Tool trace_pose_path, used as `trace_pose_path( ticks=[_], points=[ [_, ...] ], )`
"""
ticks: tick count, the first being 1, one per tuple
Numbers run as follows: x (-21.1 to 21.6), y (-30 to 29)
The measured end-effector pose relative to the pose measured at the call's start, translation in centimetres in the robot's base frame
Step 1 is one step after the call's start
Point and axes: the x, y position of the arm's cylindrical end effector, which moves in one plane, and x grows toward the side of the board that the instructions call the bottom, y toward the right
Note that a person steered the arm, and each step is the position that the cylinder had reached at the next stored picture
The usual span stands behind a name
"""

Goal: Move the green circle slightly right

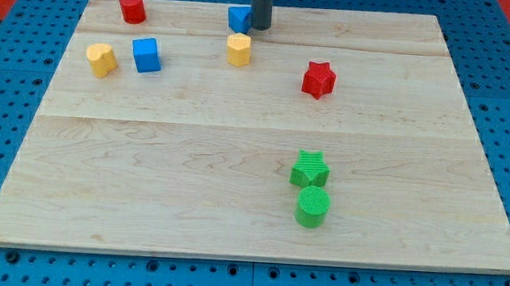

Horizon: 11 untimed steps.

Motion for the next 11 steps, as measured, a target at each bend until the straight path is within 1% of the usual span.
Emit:
trace_pose_path(
  ticks=[1, 2, 3, 4, 5, 6, 7, 8, 9, 10, 11],
  points=[
    [0.0, 0.5],
    [4.7, 4.5],
    [10.2, 12.0],
    [14.5, 19.5],
    [19.3, 19.3],
    [25.9, 16.1],
    [32.3, 14.7],
    [35.9, 12.1],
    [35.9, 0.8],
    [35.0, -1.0],
    [31.7, 2.5]
  ],
)
